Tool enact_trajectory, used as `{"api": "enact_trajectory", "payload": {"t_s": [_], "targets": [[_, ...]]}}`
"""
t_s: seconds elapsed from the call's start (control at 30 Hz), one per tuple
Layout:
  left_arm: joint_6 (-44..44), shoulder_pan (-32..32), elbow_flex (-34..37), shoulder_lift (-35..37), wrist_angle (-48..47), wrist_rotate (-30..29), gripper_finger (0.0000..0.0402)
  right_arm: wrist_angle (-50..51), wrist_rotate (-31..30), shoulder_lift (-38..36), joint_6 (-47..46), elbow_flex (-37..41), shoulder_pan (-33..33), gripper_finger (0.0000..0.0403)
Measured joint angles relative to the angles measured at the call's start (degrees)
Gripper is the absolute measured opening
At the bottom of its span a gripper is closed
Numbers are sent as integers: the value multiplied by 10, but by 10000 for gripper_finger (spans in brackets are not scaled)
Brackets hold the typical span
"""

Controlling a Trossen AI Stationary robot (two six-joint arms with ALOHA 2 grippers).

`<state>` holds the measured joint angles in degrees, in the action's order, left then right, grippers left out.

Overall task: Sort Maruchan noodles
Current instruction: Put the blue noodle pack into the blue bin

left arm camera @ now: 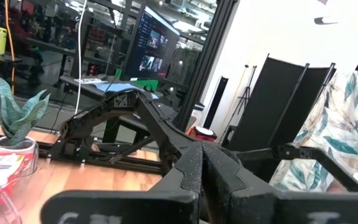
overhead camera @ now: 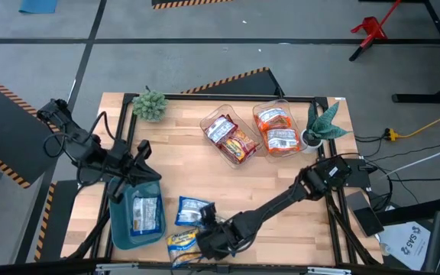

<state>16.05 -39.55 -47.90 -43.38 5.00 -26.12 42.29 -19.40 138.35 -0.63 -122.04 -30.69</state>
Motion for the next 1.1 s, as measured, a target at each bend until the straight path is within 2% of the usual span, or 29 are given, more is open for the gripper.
{"api": "enact_trajectory", "payload": {"t_s": [0.13,0.2,0.27,0.4,0.67,0.87,0.97,1.1], "targets": [[0,0,0,0,-6,0,0,4,4,3,-9,3,-1,306],[0,0,0,0,-12,0,0,5,-42,5,-8,9,-1,329],[0,0,0,0,-16,0,0,-12,-74,6,-8,20,2,346],[0,0,0,-1,-19,0,0,-56,-59,6,-21,40,9,357],[-2,0,0,-1,-21,-1,0,-120,-76,4,-24,109,13,347],[-2,0,0,-1,-25,-15,0,-156,-93,5,-24,127,29,334],[-2,0,0,-1,-34,-20,0,-153,-105,5,-25,129,39,312],[-1,0,0,-1,-39,-20,0,-155,-100,5,-58,143,52,263]]}}
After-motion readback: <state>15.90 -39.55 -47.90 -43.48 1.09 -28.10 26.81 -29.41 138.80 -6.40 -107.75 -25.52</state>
